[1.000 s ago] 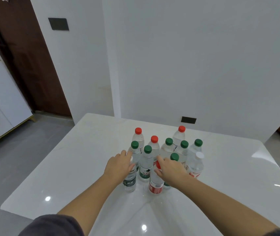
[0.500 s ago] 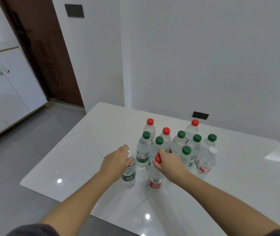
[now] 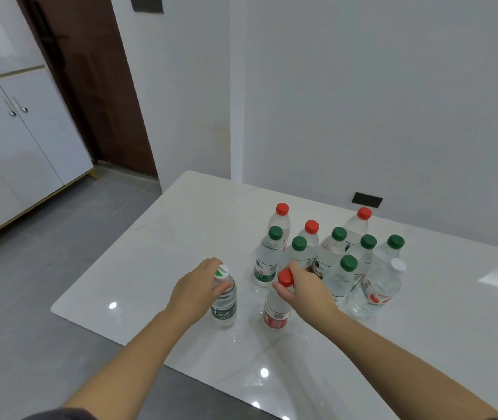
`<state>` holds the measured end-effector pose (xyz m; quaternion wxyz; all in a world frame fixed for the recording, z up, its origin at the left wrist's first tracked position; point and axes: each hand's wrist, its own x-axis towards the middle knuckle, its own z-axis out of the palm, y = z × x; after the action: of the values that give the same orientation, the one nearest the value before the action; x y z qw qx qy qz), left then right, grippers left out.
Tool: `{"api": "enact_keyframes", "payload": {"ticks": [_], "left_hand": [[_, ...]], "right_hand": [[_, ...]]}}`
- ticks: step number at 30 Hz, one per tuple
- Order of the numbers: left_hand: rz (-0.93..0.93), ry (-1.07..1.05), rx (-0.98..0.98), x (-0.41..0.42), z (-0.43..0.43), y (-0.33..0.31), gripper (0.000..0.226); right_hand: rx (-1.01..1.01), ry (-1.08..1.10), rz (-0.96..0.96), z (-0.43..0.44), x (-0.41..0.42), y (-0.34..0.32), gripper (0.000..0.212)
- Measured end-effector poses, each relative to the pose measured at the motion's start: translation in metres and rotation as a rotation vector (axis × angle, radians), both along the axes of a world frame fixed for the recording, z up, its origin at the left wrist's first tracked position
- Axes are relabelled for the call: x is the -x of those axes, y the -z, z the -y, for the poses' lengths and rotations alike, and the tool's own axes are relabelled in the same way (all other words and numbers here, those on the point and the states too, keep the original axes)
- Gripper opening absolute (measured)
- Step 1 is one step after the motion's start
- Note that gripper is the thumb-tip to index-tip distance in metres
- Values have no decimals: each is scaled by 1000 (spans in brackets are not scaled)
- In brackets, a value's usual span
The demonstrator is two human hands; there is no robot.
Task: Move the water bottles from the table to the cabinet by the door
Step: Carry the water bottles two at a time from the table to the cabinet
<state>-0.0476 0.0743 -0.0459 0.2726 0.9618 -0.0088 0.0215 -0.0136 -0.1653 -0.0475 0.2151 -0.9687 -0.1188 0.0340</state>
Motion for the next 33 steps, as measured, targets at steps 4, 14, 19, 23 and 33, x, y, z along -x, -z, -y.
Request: {"api": "enact_keyframes", "payload": {"ticks": [4, 14, 19, 23, 33], "left_hand": [[27, -123, 334, 1, 5, 17, 23], [-126, -342, 643, 18, 10, 72, 99], [-154, -371, 676, 14, 16, 100, 100], [-104, -401, 699, 6, 31, 117, 76], [-169, -622, 719, 12, 42, 163, 68]], "right_hand": [[-217, 98, -70, 5, 7, 13, 33], [-511, 216, -339, 13, 26, 78, 85], [-696, 206, -406, 10, 17, 105, 90], [-767, 257, -404, 10, 13, 133, 94], [-723, 316, -420, 3, 11, 163, 69]]}}
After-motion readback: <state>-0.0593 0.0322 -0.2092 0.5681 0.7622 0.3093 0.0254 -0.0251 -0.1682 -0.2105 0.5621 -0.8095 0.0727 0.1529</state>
